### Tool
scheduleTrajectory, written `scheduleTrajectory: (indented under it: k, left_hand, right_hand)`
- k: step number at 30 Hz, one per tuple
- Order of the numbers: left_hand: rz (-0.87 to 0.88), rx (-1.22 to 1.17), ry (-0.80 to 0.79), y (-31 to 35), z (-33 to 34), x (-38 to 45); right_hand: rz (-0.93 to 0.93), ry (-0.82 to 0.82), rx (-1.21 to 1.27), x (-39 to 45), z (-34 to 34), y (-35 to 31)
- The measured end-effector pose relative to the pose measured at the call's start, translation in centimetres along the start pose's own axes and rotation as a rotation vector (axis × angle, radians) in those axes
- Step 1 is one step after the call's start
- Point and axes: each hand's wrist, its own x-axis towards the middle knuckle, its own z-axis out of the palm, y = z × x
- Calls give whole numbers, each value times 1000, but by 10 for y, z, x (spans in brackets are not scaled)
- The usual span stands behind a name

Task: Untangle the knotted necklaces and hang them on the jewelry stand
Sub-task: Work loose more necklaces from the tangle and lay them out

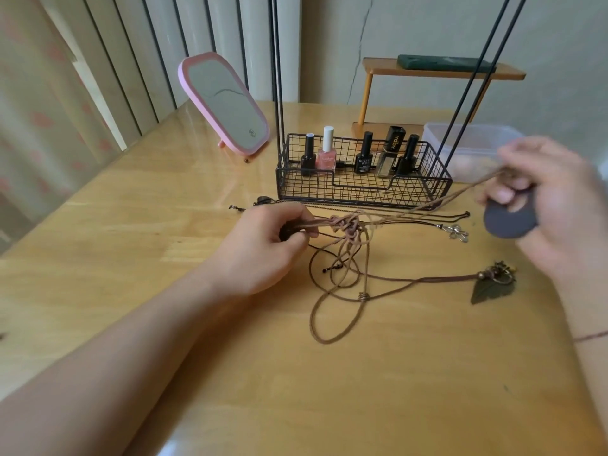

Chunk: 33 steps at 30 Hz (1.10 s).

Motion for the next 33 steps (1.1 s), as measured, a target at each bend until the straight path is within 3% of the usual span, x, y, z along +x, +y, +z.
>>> scheduleTrajectory:
  k: [3, 6, 11, 14, 17, 20, 22, 28, 33]
  left_hand:
    - [-43, 7, 75, -4, -1, 2]
    - [-63, 14, 137, -4, -2, 3]
    - [-116, -11, 180, -5, -4, 4]
    - [-140, -65, 196, -3, -3, 5]
    - [-193, -127, 191, -1, -4, 6]
    - [-241, -198, 172, 1, -4, 6]
    - [-260, -227, 167, 2, -4, 6]
    - [-299, -395, 118, 4, -5, 7]
    - [-300, -327, 127, 5, -6, 7]
  right_hand:
    - [-44, -9, -577, 0, 15, 6]
    - [-45, -79, -760, 0, 17, 4]
    - [-13, -371, -1032, 0, 17, 18]
    - [-28, -455, -1084, -2, 19, 17]
    - [-217, -444, -969, -12, 30, 9]
    - [-315, -665, -708, -34, 49, 1]
    - [-356, -774, -681, -46, 62, 5]
    - [-259, -733, -814, -49, 75, 19]
    - [-152, -843, -879, -45, 65, 8]
